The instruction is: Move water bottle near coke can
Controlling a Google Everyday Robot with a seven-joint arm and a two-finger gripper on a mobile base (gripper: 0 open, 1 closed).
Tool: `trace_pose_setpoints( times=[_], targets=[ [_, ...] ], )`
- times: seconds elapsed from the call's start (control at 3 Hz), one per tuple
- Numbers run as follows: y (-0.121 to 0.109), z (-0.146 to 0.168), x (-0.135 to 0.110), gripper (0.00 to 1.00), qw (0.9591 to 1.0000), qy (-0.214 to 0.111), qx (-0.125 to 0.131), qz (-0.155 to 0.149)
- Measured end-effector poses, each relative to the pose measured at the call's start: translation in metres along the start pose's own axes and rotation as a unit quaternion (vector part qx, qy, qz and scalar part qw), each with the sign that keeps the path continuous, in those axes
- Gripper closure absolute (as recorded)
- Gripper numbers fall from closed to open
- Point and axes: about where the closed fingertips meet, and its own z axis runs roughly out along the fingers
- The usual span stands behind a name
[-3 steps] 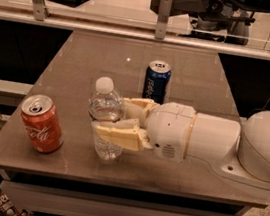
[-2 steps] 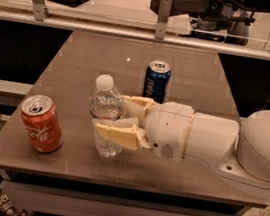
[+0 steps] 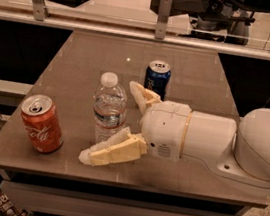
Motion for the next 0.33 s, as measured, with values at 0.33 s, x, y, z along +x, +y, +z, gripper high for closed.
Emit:
trace_pose_setpoints(
  times=[0.33],
  targets=[
    [0.0, 0.0, 0.0, 0.0, 1.0, 0.0, 0.0, 0.0]
  ],
)
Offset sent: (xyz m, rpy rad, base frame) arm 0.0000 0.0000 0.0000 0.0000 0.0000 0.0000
